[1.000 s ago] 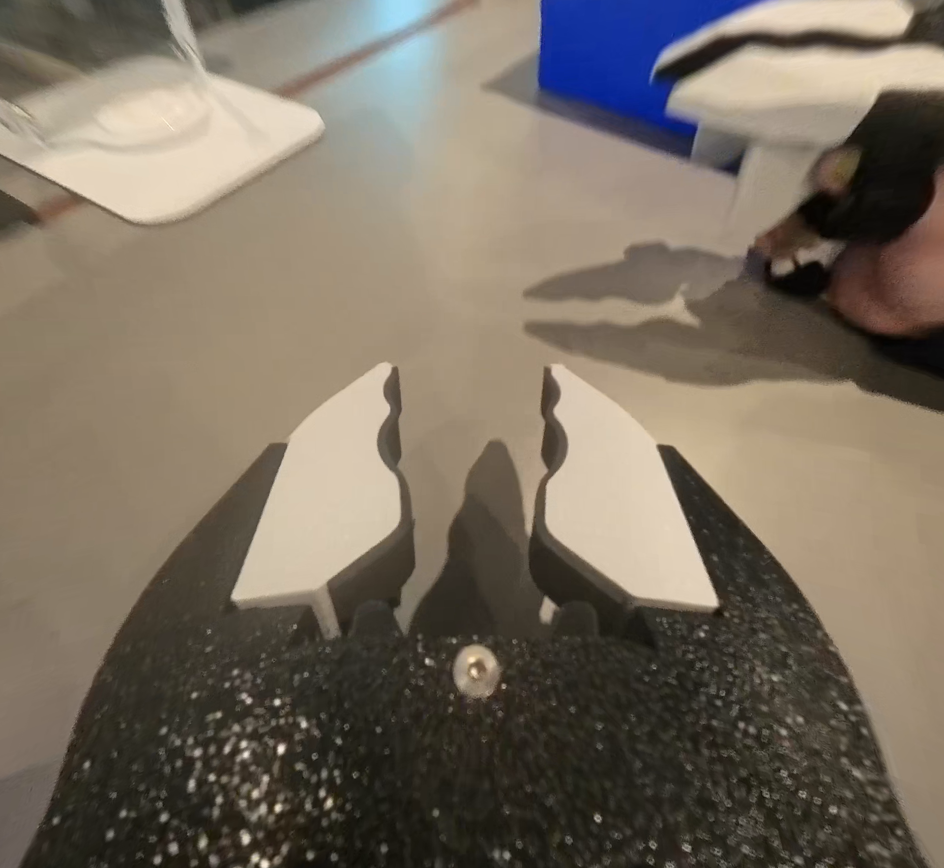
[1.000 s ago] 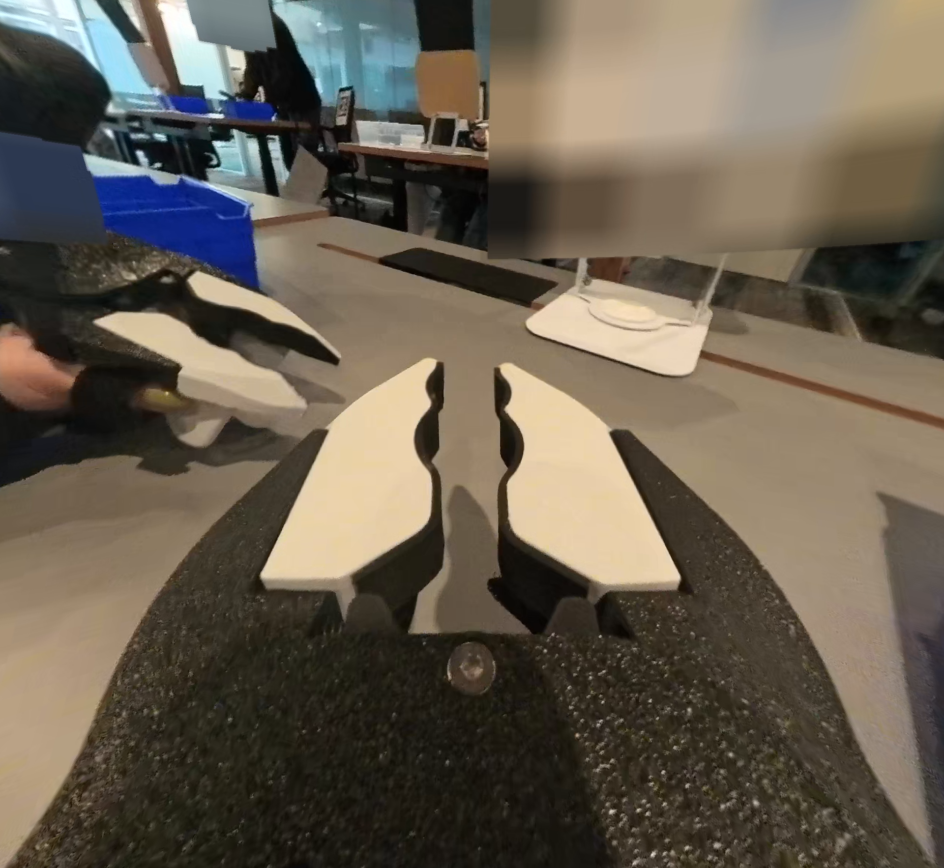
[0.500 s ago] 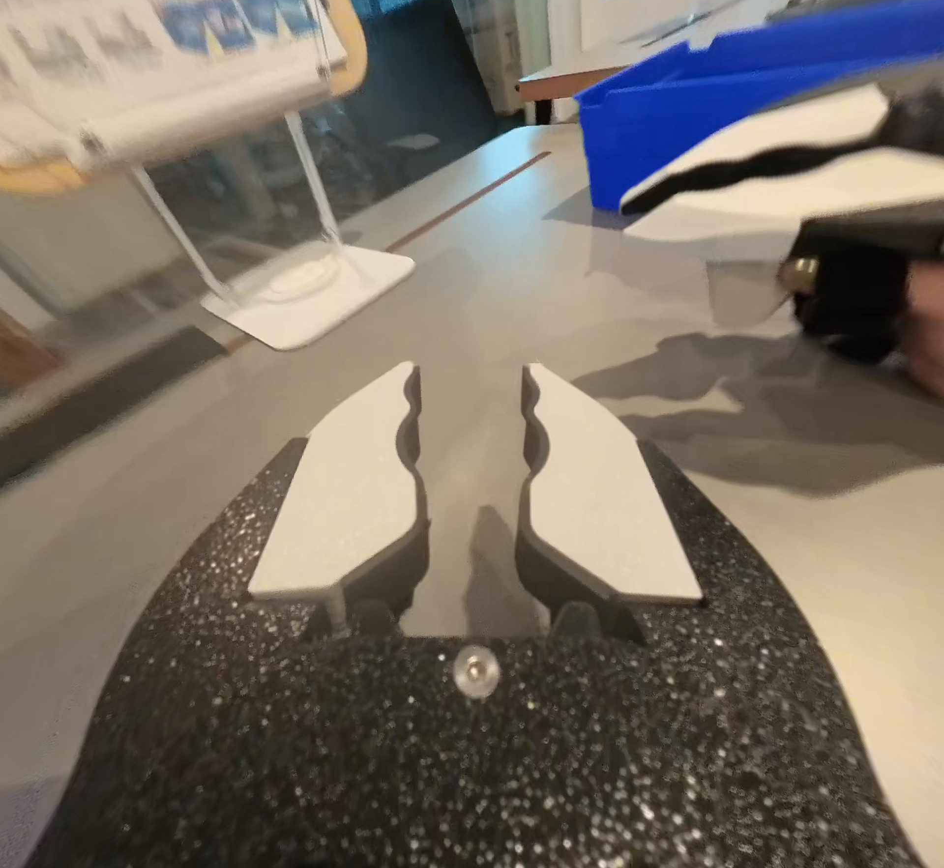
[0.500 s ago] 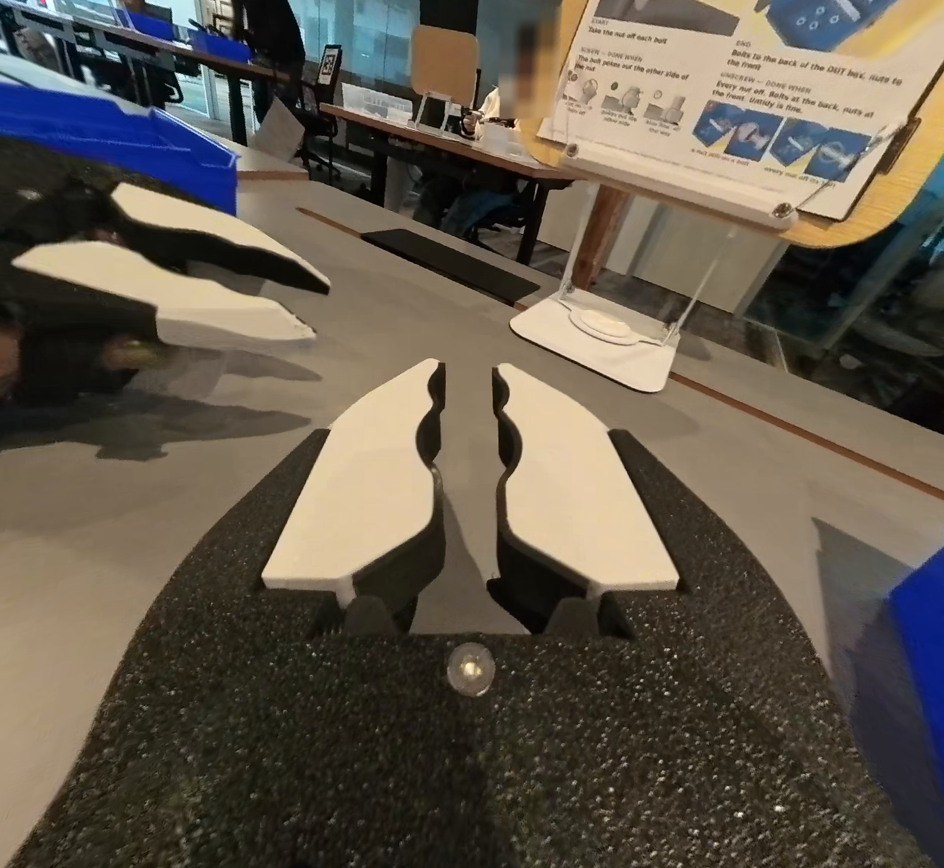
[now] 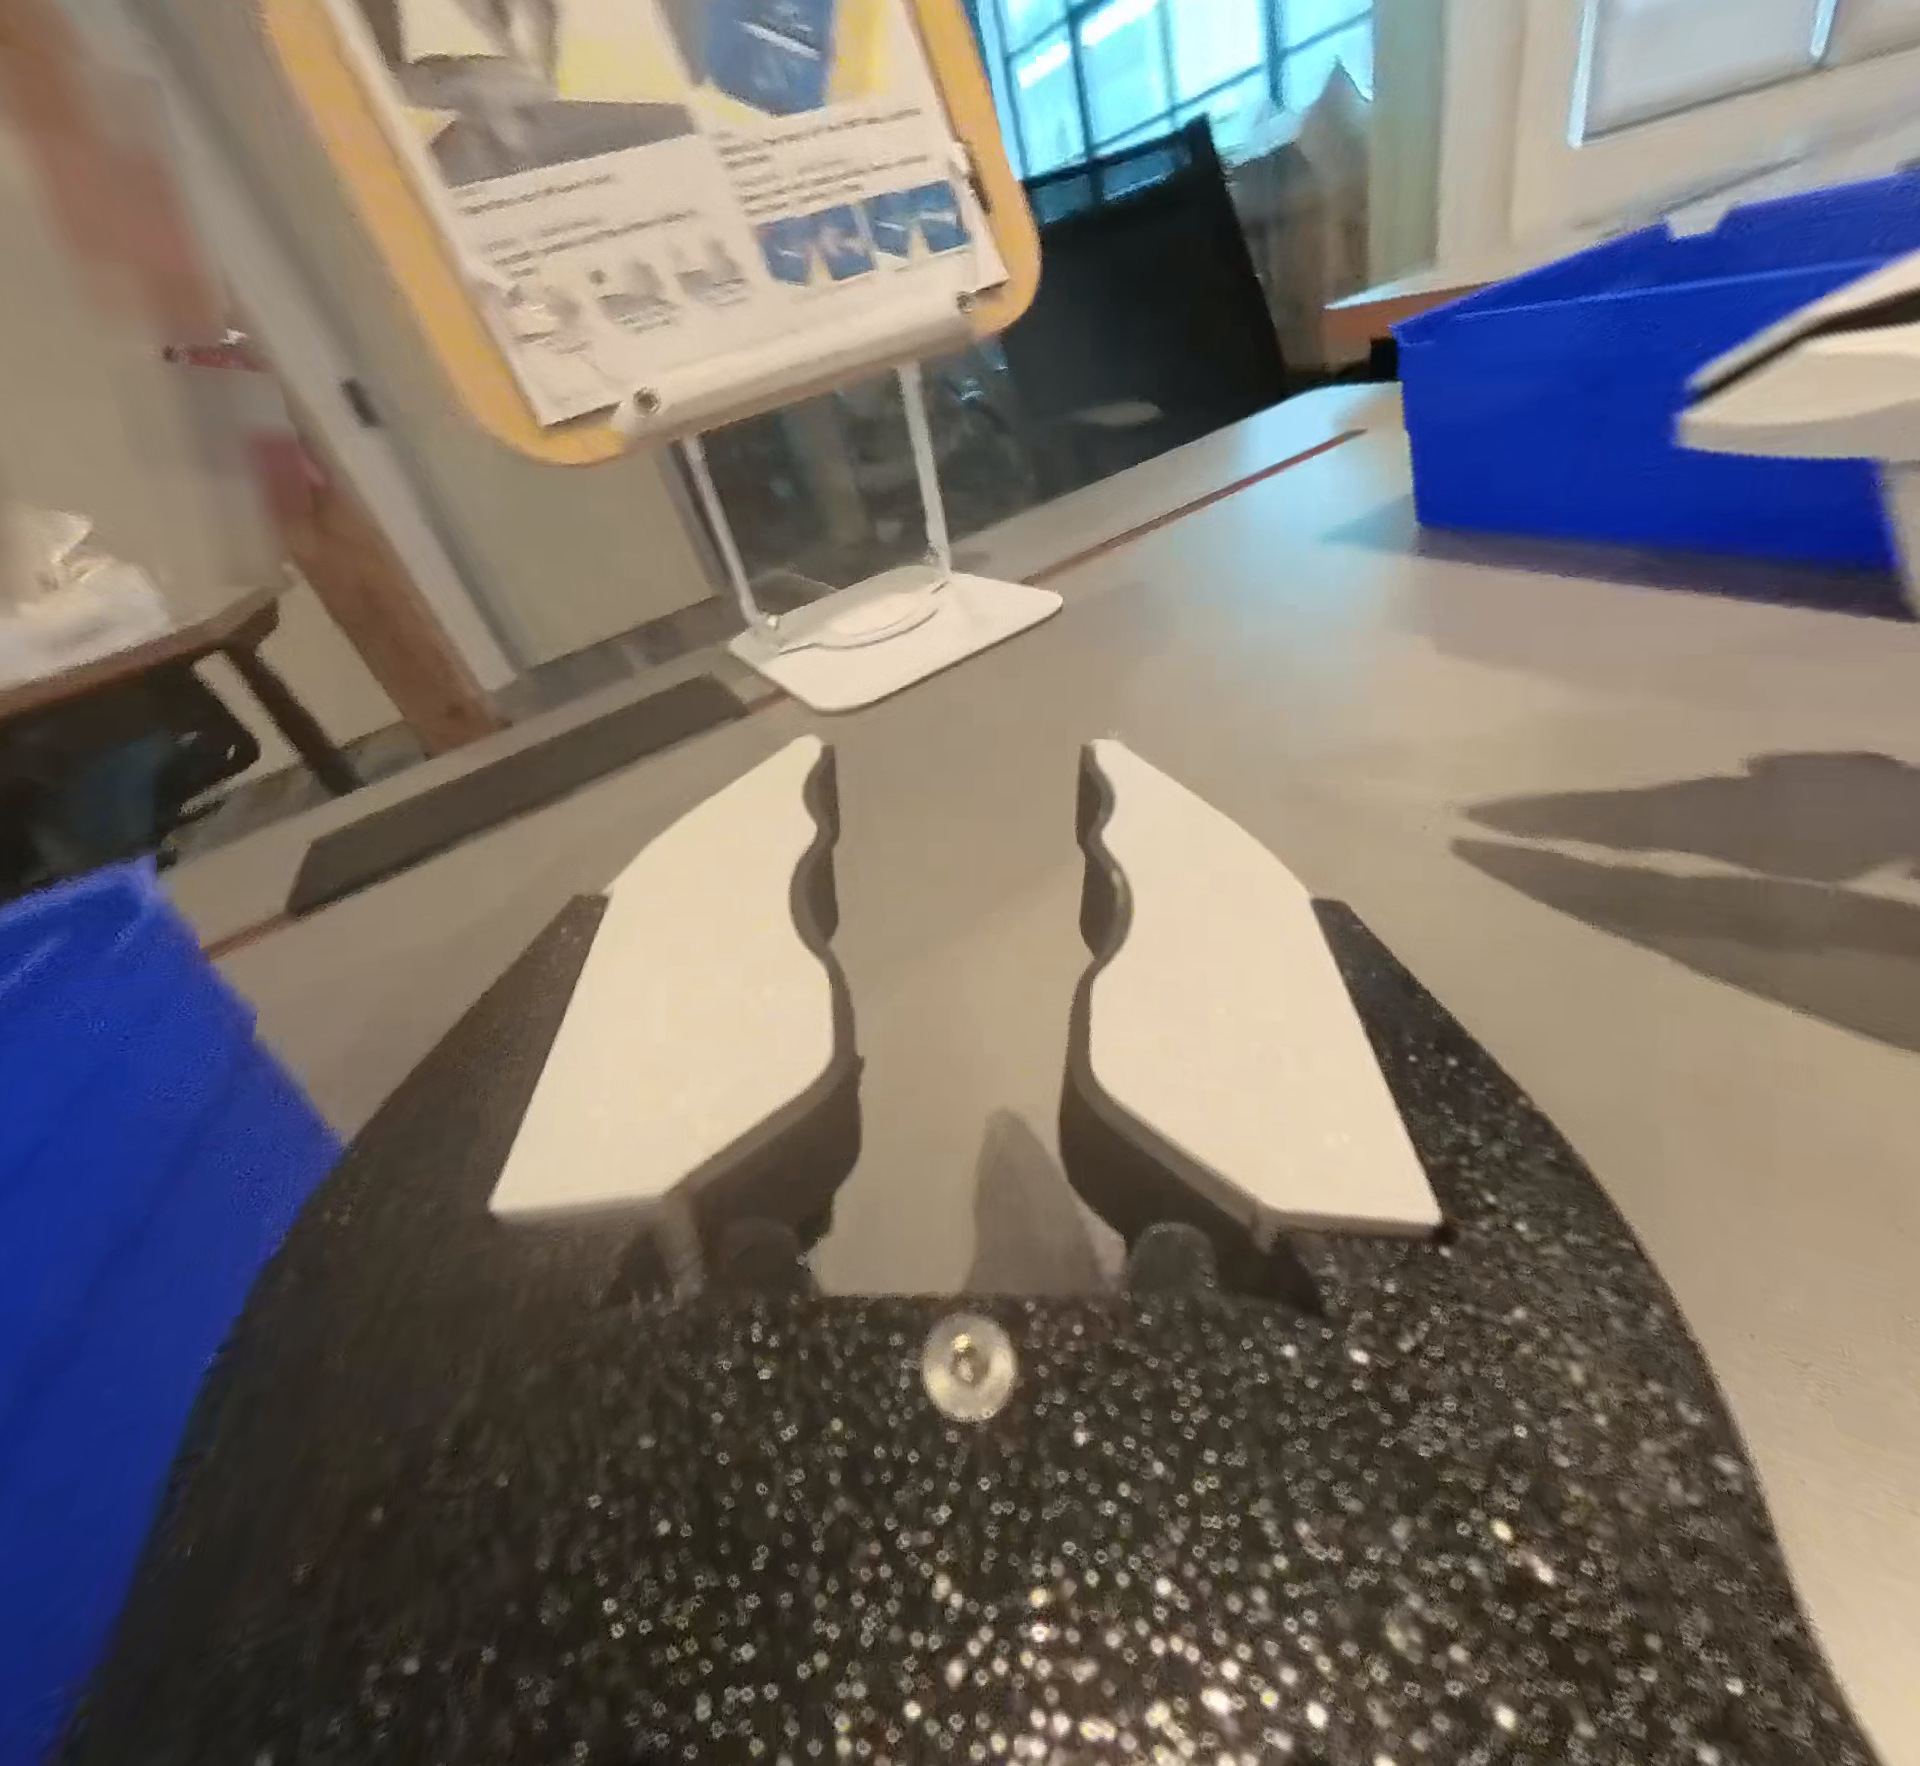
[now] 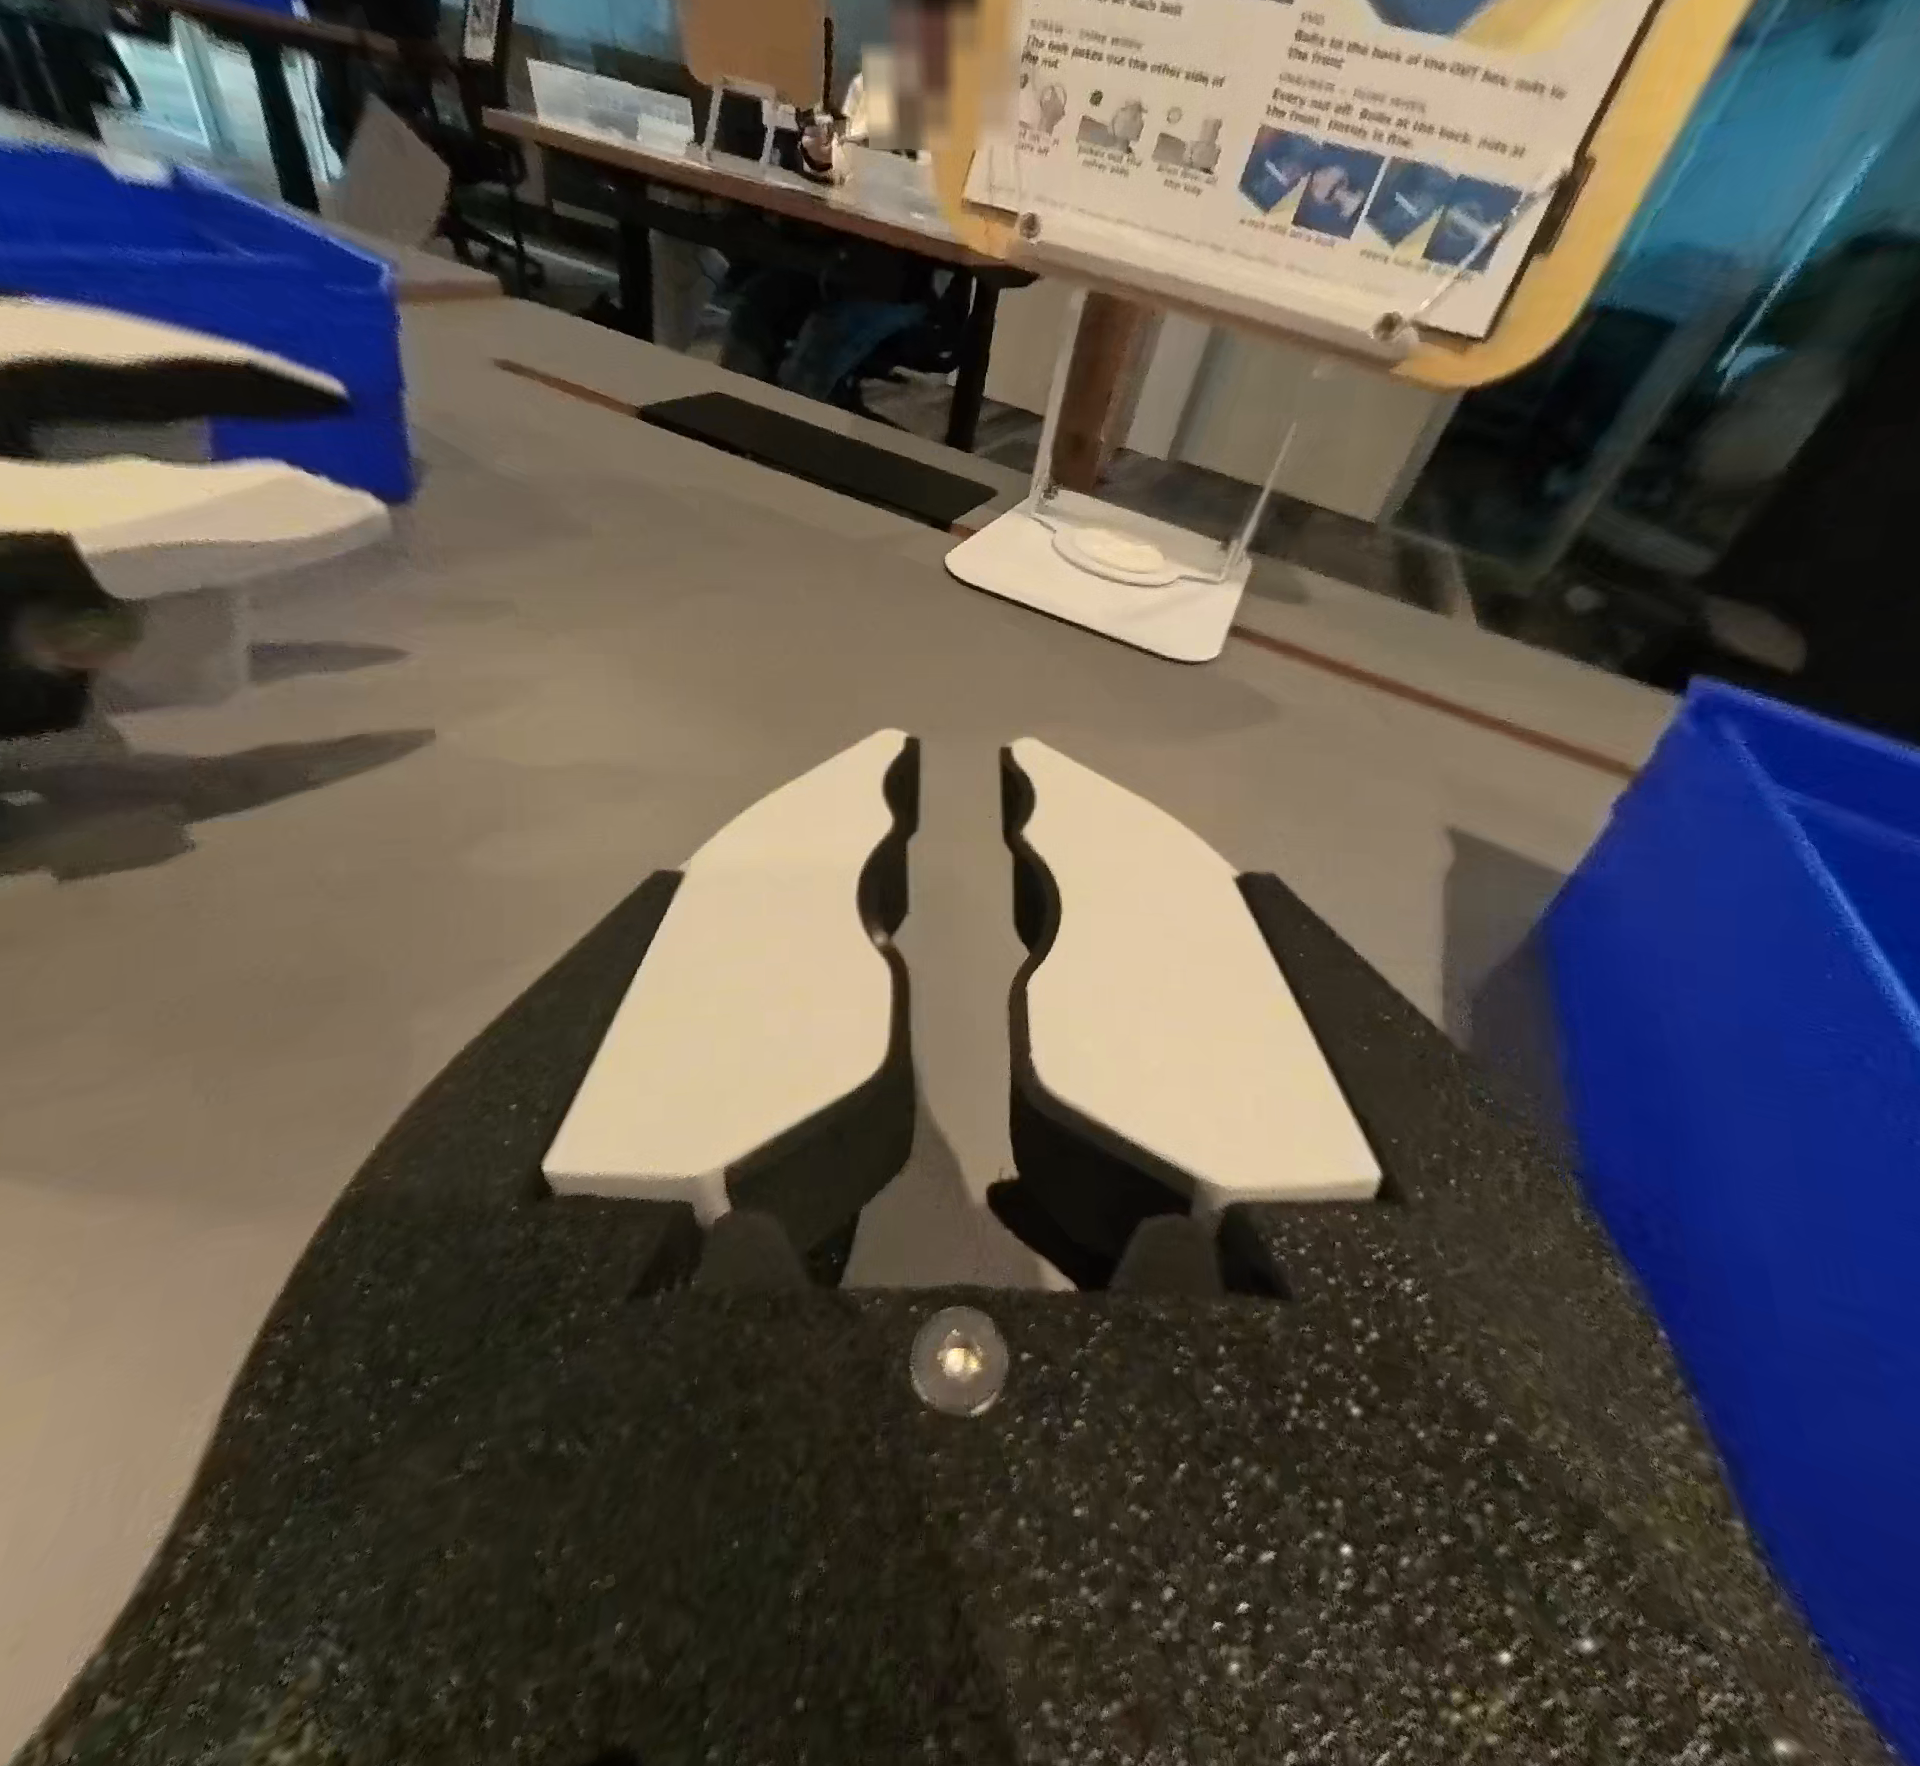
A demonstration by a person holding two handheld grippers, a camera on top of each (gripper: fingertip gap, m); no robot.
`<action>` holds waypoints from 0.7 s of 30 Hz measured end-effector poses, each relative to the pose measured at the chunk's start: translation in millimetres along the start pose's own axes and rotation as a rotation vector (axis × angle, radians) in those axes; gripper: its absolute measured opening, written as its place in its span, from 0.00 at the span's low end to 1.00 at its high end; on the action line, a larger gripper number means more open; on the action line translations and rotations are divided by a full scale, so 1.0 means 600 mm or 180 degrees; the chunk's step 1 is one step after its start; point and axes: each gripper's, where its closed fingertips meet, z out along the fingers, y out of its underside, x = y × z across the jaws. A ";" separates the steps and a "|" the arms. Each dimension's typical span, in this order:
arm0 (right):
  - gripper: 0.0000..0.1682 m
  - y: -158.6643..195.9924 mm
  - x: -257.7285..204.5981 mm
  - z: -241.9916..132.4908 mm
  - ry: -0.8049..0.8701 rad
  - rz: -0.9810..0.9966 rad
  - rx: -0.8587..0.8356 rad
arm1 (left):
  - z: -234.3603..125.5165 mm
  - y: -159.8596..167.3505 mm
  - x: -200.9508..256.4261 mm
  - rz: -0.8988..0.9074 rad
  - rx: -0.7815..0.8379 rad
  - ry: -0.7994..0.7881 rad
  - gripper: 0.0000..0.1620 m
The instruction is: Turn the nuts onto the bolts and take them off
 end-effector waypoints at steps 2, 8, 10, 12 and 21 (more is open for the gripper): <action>0.13 -0.005 0.007 -0.032 0.0105 0.0150 0.0101 | -0.013 -0.001 0.001 0.0031 0.0002 -0.0043 0.27; 0.16 -0.010 0.119 -0.142 0.1266 -0.0394 -0.0013 | -0.023 -0.002 0.034 0.0307 -0.0004 0.0169 0.27; 0.17 -0.002 0.161 -0.164 0.1520 -0.0393 -0.0145 | -0.023 -0.003 0.034 0.0296 -0.0001 0.0176 0.27; 0.20 0.027 0.203 -0.171 0.1681 -0.0243 -0.0401 | -0.023 -0.003 0.030 0.0227 0.0004 0.0156 0.28; 0.13 0.115 0.245 -0.142 0.1274 0.0684 -0.1012 | -0.030 -0.005 0.027 0.0194 0.0034 0.0145 0.27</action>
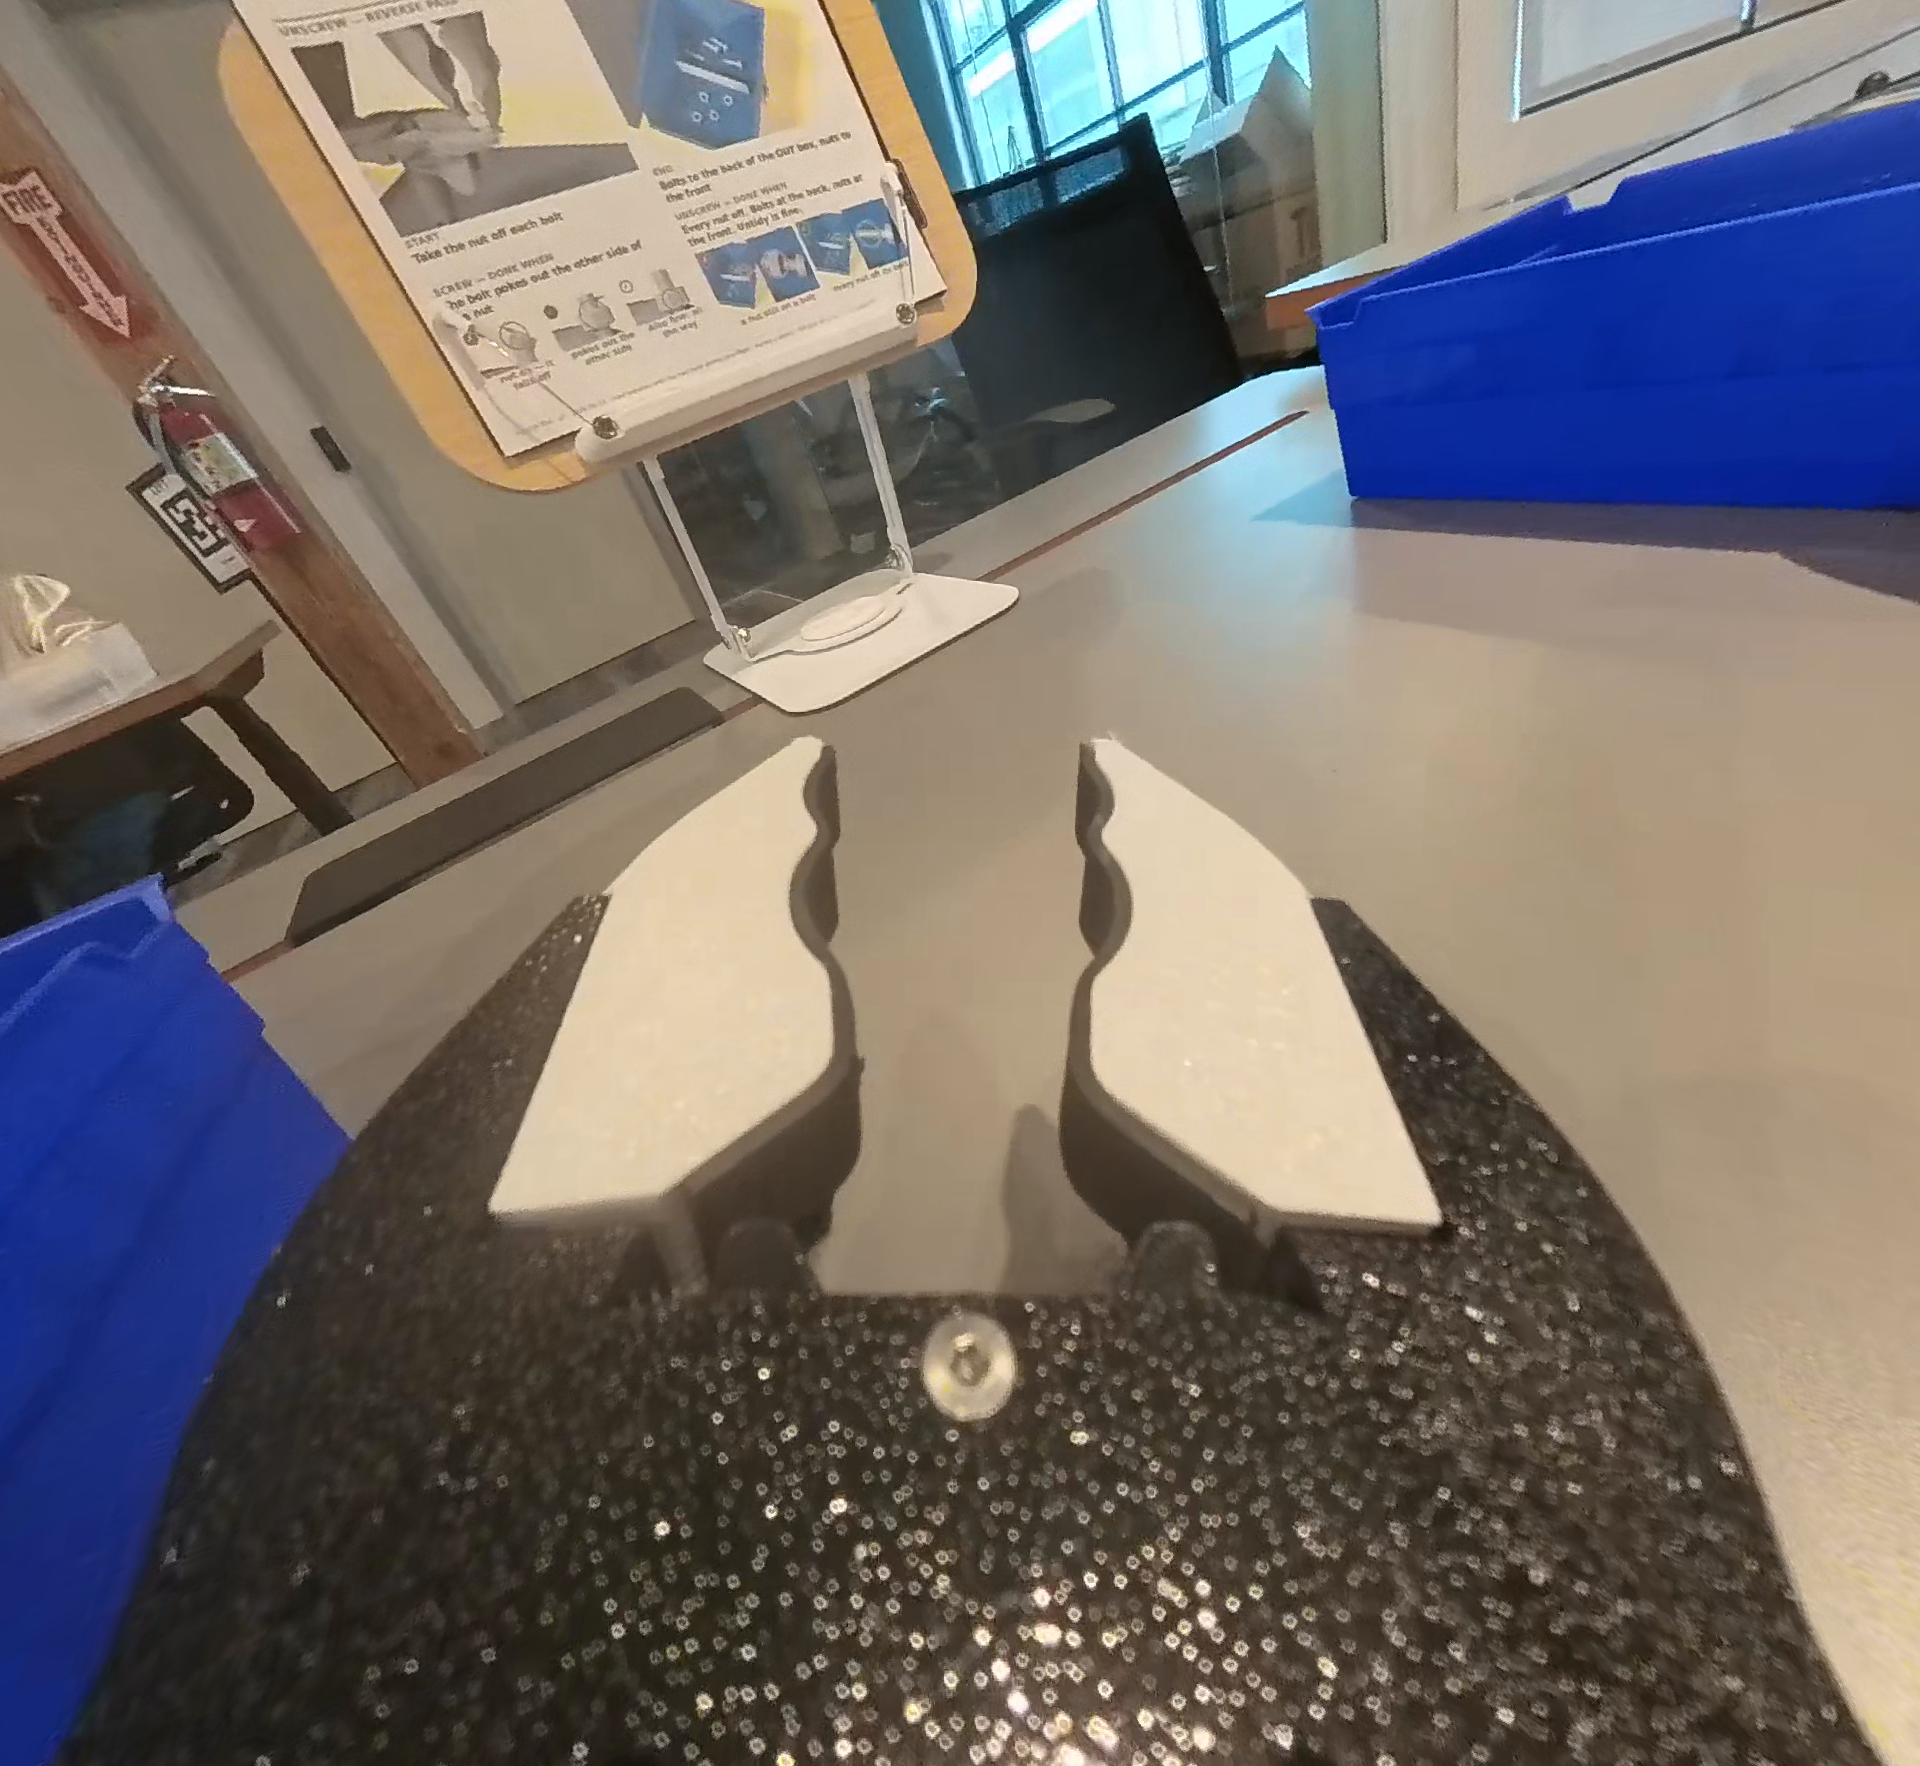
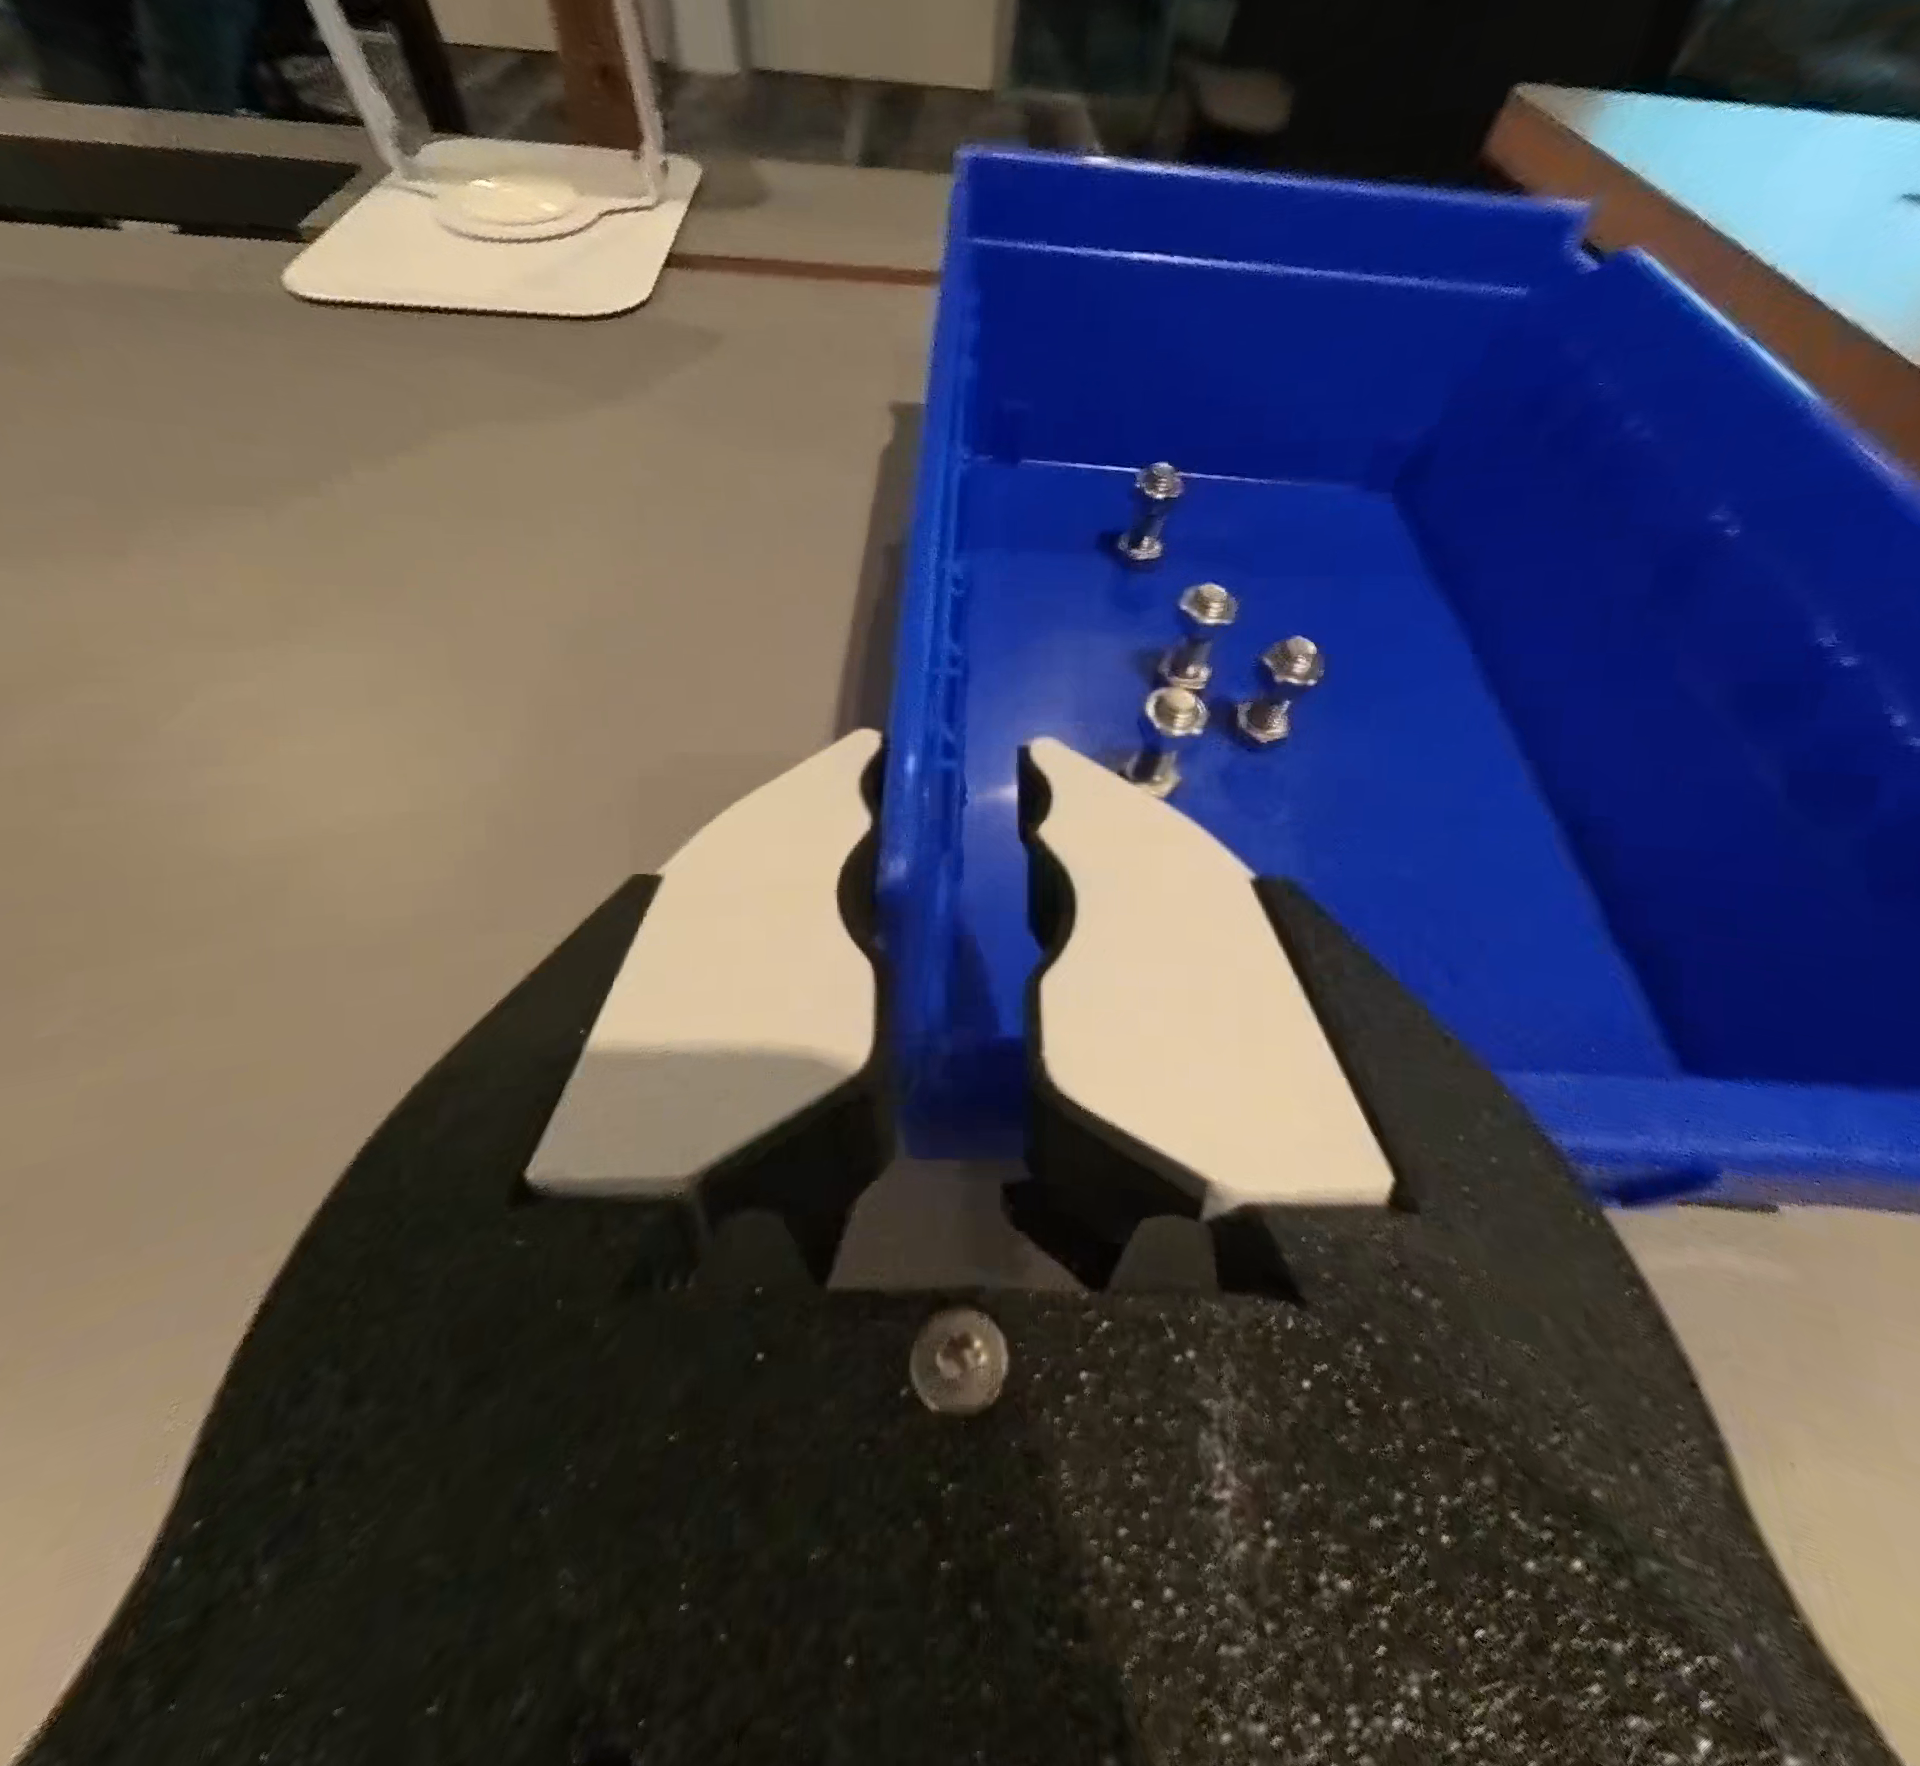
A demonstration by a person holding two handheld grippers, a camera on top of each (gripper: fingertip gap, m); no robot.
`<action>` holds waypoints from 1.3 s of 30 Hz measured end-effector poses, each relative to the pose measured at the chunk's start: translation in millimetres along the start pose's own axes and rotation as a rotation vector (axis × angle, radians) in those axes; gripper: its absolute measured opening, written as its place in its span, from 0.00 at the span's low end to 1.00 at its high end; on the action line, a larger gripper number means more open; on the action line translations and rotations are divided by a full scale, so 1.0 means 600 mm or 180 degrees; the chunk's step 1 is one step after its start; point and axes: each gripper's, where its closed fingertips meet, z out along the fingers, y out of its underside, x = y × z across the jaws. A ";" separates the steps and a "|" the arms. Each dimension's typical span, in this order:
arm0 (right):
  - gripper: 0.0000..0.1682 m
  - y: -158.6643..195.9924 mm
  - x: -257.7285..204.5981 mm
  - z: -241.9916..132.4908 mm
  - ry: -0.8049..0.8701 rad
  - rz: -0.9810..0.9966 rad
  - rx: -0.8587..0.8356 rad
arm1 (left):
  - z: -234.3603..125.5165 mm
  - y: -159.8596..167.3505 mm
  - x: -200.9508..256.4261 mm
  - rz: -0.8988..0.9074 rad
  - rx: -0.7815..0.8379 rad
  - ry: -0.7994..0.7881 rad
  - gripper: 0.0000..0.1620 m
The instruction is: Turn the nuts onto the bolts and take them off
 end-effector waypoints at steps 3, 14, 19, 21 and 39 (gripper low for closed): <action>0.05 0.001 -0.006 0.004 0.0041 -0.0125 -0.0080 | -0.001 0.000 0.001 0.0004 0.0002 0.0015 0.27; 0.03 0.002 -0.063 -0.013 0.0001 -0.0439 -0.0028 | -0.002 0.000 0.002 0.0020 -0.0011 0.0035 0.26; 0.03 0.001 -0.138 -0.029 -0.0104 -0.0759 0.0077 | -0.002 0.000 0.002 0.0061 -0.0013 0.0014 0.24; 0.03 0.000 -0.173 -0.035 -0.0200 -0.0855 0.0132 | -0.003 0.000 0.001 0.0060 -0.0009 0.0003 0.24; 0.03 -0.002 -0.468 -0.096 -0.1422 -0.1304 0.0551 | -0.043 -0.028 -0.047 -0.0019 0.0166 -0.0559 0.22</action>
